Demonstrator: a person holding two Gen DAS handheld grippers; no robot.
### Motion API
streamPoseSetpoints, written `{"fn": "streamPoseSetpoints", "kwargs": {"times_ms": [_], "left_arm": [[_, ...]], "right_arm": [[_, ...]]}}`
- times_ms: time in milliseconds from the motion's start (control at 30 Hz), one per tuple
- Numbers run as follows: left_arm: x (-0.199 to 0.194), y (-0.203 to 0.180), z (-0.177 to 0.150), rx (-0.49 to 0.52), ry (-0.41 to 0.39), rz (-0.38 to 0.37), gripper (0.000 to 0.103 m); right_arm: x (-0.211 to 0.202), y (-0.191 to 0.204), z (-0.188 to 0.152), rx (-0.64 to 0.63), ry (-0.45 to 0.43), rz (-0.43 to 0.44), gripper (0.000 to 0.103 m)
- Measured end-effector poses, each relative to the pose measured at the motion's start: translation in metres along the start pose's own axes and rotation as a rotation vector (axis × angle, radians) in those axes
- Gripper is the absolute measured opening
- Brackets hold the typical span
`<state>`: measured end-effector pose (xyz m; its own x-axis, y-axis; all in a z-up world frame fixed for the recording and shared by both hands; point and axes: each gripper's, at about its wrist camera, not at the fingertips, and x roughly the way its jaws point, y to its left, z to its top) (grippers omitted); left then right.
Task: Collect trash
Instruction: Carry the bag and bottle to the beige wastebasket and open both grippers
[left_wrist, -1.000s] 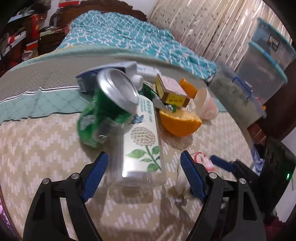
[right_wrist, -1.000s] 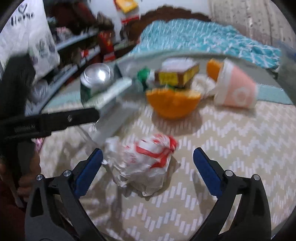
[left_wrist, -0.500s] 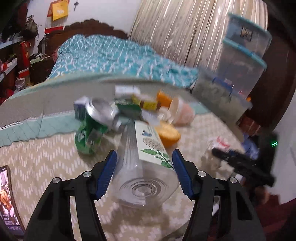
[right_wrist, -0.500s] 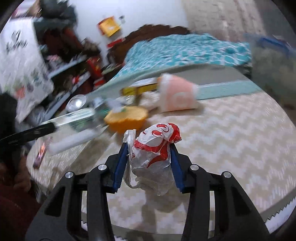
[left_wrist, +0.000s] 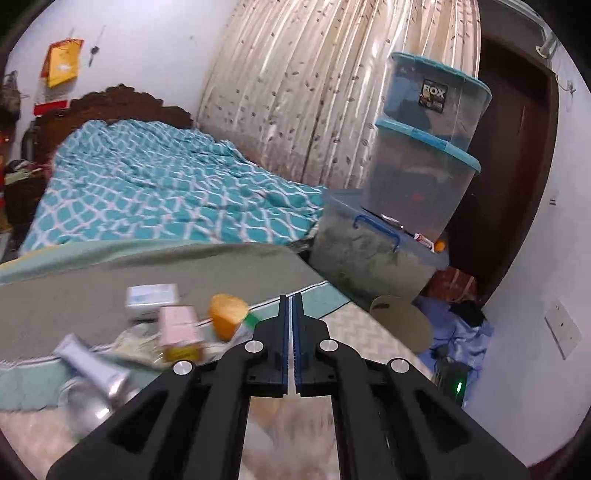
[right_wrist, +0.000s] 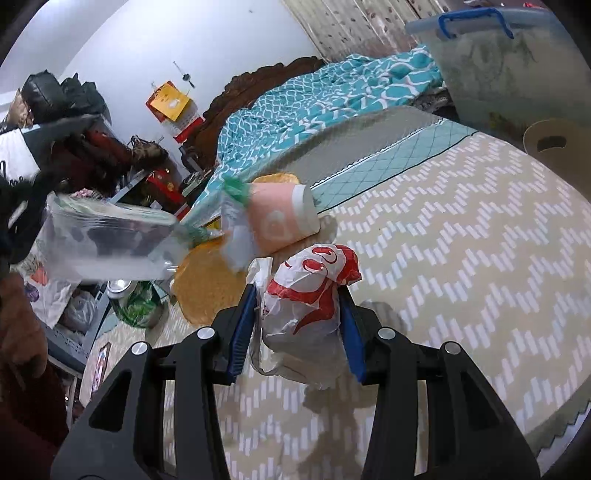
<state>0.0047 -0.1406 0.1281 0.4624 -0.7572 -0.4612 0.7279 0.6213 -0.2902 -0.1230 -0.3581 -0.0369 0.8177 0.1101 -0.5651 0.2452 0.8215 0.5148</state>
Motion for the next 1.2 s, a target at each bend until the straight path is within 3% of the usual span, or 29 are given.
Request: {"fn": "streamPoseSetpoints", "kwargs": {"times_ms": [67,200,300,367,433,467,867,1000,1100,1200], "left_arm": [[0.034,-0.011,0.000,0.022,0.041,-0.003,0.002],[0.073,-0.013,-0.018,0.017,0.156,0.013,0.006],[0.073,0.000,-0.036,0.008,0.191,0.078,0.039],[0.062,0.016,-0.050,-0.014,0.220,0.120,0.046],[0.048,0.030,-0.063,-0.031,0.249,0.171,0.064],[0.036,0.043,-0.072,-0.054,0.269,0.208,0.067],[-0.100,0.133,-0.159,-0.315,0.380,0.419,0.075],[-0.121,0.145,-0.187,-0.483,0.419,0.317,0.077],[-0.115,0.139,-0.205,-0.521,0.480,0.257,0.086],[-0.098,0.139,-0.215,-0.593,0.515,0.185,0.086]], "right_arm": [[0.005,0.001,-0.001,0.010,0.015,-0.027,0.046],[0.005,-0.033,0.015,0.011,0.034,-0.004,0.046],[0.013,-0.024,0.005,-0.002,0.065,0.002,0.046],[0.020,-0.015,0.002,-0.033,0.077,0.001,0.046],[0.023,-0.011,0.000,-0.067,0.092,0.020,0.046],[0.027,-0.005,-0.003,-0.089,0.106,0.025,0.046],[0.055,0.083,-0.044,-0.413,0.237,0.114,0.046],[0.061,0.106,-0.058,-0.533,0.282,0.145,0.046],[0.067,0.122,-0.070,-0.630,0.323,0.172,0.046],[0.067,0.136,-0.082,-0.705,0.335,0.189,0.045]]}}
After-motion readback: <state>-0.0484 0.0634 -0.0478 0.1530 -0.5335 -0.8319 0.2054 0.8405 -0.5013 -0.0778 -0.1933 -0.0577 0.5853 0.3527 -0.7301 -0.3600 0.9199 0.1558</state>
